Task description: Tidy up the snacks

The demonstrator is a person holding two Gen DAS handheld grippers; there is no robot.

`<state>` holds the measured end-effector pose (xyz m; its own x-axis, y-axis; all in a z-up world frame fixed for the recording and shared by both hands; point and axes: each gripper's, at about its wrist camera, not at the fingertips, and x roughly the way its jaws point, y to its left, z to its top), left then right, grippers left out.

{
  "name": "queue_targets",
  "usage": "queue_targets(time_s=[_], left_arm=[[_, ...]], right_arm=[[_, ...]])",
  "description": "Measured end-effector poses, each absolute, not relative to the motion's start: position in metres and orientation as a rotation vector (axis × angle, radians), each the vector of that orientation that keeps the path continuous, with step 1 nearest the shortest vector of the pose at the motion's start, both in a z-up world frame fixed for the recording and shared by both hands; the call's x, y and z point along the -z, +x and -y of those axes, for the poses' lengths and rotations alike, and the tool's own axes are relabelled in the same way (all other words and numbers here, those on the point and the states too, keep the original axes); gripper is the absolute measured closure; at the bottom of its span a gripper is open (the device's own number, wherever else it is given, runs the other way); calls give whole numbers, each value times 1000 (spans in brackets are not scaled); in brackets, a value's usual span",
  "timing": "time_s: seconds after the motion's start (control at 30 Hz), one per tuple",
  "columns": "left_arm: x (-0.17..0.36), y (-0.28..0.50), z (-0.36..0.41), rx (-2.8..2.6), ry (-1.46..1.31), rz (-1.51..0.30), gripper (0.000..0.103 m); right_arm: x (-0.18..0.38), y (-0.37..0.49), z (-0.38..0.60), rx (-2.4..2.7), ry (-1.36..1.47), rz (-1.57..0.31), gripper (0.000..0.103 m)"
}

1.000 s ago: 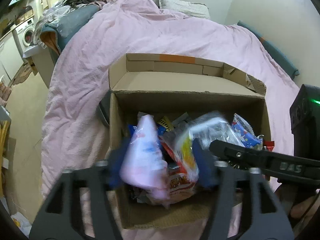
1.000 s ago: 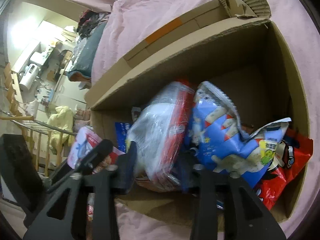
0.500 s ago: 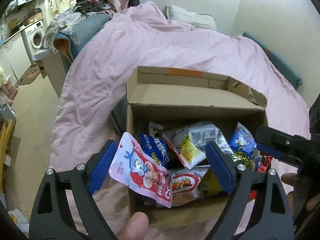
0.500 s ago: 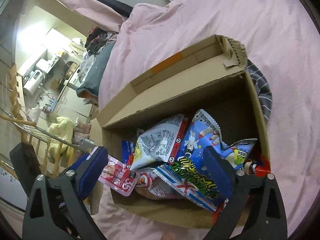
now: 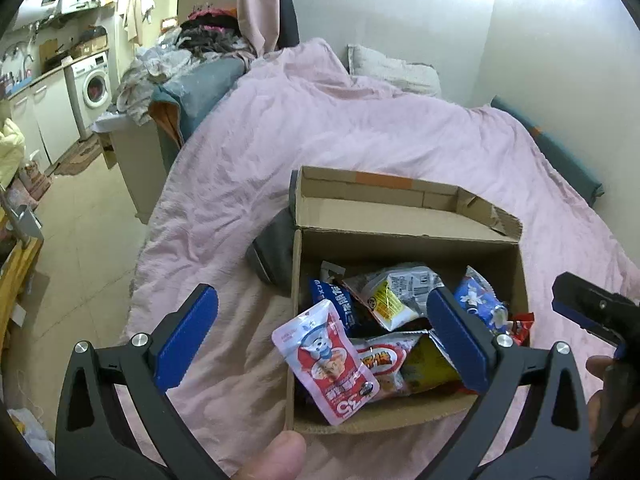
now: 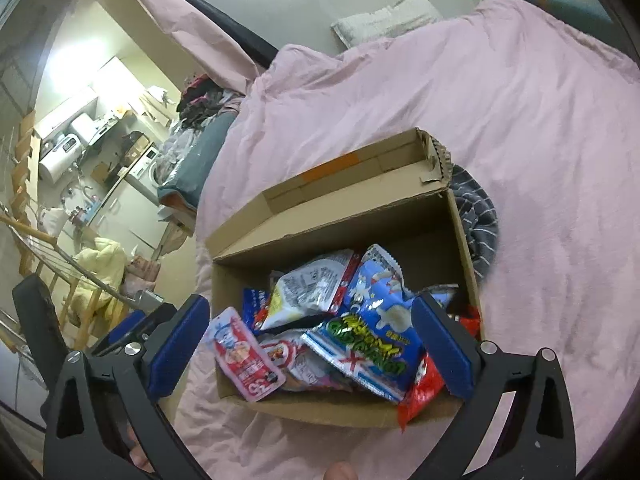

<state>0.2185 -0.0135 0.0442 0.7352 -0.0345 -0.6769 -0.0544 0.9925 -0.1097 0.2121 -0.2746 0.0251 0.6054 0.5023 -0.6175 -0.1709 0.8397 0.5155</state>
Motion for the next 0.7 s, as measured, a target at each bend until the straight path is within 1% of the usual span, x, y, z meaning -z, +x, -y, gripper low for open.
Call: queue_targets(time_s=[0.4, 0.7], left_arm=[[-53, 152, 9, -3, -76, -713, 0], [-38, 102, 12, -42, -37, -740, 0]], right_arm=[[-28, 139, 278, -353, 330, -824, 0], [-20, 90, 273, -267, 269, -753, 0]])
